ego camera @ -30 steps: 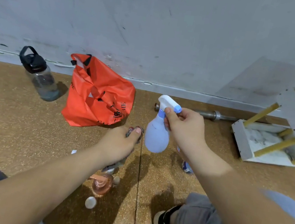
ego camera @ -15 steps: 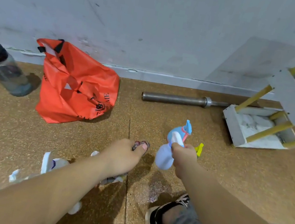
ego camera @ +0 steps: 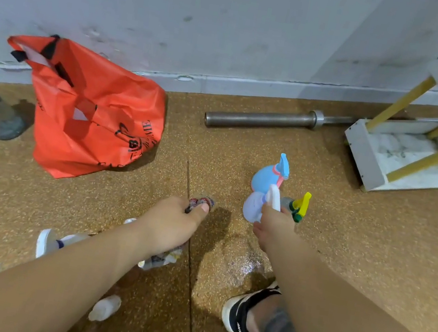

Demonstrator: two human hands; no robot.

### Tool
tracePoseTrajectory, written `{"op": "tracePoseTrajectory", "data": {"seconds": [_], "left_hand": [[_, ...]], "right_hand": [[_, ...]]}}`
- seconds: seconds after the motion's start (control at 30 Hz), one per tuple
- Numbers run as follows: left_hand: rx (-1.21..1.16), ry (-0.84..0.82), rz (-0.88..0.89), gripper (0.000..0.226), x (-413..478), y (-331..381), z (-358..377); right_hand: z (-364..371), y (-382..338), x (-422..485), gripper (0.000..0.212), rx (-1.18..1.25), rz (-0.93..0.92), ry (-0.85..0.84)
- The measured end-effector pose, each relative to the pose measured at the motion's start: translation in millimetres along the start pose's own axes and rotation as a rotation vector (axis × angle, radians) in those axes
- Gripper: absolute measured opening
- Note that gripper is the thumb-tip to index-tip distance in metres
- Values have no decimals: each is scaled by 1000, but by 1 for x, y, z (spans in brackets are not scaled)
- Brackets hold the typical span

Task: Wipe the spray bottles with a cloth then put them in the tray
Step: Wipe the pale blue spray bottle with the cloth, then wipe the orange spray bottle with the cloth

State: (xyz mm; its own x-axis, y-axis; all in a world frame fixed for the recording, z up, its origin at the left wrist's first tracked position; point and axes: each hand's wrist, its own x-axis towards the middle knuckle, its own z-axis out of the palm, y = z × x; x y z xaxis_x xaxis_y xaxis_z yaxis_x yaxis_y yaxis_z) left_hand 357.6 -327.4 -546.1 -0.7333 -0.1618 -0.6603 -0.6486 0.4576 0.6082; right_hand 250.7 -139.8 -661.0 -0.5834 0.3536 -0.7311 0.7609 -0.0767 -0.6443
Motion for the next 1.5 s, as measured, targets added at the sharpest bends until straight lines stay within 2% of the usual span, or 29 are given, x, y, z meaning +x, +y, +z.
{"op": "tracePoseTrajectory", "data": {"seconds": [0.07, 0.13, 0.2, 0.27, 0.4, 0.6, 0.67, 0.77, 0.87, 0.93, 1.0, 1.1, 1.13, 1.17, 1.23, 1.27, 1.3, 1.37, 1.5], "left_hand": [[-12, -15, 2, 61, -2, -3, -4], [-7, 7, 23, 40, -9, -5, -11], [-20, 34, 19, 35, -18, -8, -20], [-46, 63, 28, 36, -28, -14, -30], [-129, 147, 41, 43, -57, -31, -56], [-315, 320, 11, 32, -101, -84, -106], [-381, 381, -6, 27, -114, -107, -121], [-339, 458, -61, 18, -132, -144, -135], [-283, 448, -158, 16, -141, -170, -140], [-168, 418, -212, 18, -144, -178, -144], [-91, 354, -238, 19, -145, -182, -147], [-28, 248, -269, 18, -142, -187, -150], [-25, 222, -269, 18, -140, -188, -150], [-10, 208, -259, 19, -138, -188, -150], [82, 192, -236, 20, -134, -186, -150], [128, 185, -227, 20, -133, -185, -150], [160, 174, -218, 20, -132, -182, -150], [188, 150, -196, 21, -130, -178, -148], [214, 148, -159, 21, -129, -169, -144]], "right_hand": [[-5, 4, -5, 53, -20, 62, -31], [-5, 6, -15, 51, -54, 172, -109], [1, 7, -38, 47, -78, 275, -195], [12, 9, -64, 40, -205, 284, -305], [36, 24, -110, 35, -521, 100, -496], [76, 51, -189, 10, -677, -155, -619], [91, 62, -207, 7, -712, -198, -636], [107, 83, -218, 18, -829, -316, -667], [111, 99, -220, 14, -990, -634, -575], [116, 106, -222, 13, -1068, -747, -614], [126, 112, -226, 16, -1135, -731, -725], [139, 118, -236, 13, -1409, -670, -816], [141, 120, -235, 17, -1490, -668, -822], [140, 120, -232, 31, -1529, -628, -823], [135, 123, -218, 72, -1457, -480, -877], [130, 126, -209, 85, -1437, -471, -878], [123, 127, -205, 77, -1522, -549, -841], [111, 132, -191, 47, -1693, -693, -727], [105, 149, -178, 14, -1491, -676, -739]]}}
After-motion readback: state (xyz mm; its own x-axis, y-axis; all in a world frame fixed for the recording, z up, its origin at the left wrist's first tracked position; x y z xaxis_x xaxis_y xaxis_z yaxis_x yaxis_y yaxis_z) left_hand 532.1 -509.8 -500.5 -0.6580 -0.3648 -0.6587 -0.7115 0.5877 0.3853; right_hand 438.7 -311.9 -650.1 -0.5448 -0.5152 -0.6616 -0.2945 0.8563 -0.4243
